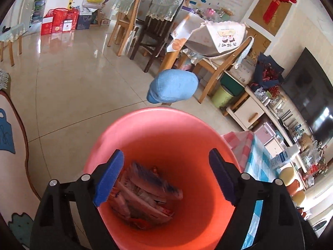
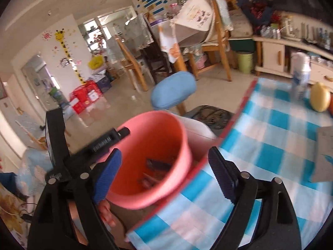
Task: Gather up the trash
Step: 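Carry both items over the pink bucket and open both tools to drop them, then withdraw both tools to the table, moving the left tool toward the white paper bag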
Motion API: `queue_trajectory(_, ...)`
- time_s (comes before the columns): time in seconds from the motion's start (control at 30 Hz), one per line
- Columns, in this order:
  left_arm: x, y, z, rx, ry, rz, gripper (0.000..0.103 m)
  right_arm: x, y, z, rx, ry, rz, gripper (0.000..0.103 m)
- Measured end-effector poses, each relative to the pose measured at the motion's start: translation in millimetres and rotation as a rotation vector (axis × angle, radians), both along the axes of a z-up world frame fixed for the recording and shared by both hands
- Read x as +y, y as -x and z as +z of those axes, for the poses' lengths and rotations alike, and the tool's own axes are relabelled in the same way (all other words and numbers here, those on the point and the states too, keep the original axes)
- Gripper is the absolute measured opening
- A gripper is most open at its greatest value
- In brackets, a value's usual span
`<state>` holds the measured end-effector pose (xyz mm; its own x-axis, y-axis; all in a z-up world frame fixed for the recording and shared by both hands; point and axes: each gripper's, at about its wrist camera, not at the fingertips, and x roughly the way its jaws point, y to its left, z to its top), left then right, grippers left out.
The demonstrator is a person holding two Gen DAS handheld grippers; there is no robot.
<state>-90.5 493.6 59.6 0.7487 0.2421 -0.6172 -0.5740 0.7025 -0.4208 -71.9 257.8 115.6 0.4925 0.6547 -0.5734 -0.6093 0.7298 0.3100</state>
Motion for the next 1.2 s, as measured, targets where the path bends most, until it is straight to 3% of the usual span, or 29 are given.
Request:
queue_trajectory(0.33, -43, -6, 14, -0.154, -0.074, -0.128, 0.091, -57, 26, -26, 0.028, 0.061, -0.080, 0.091)
queue_trajectory(0.67, -75, -9, 19, -0.252, -0.091, -0.213, 0.094, -78, 63, -28, -0.083, 0.141, -0.051, 0.092)
queue_trajectory(0.97, -98, -19, 14, -0.194, -0.109, -0.301, 0.094, -102, 84, -25, -0.146, 0.157, -0.027, 0.092)
queue_trajectory(1.2, -113, -34, 12, -0.035, -0.161, -0.330, 0.094, -133, 96, -20, -0.204, 0.115, -0.031, 0.096)
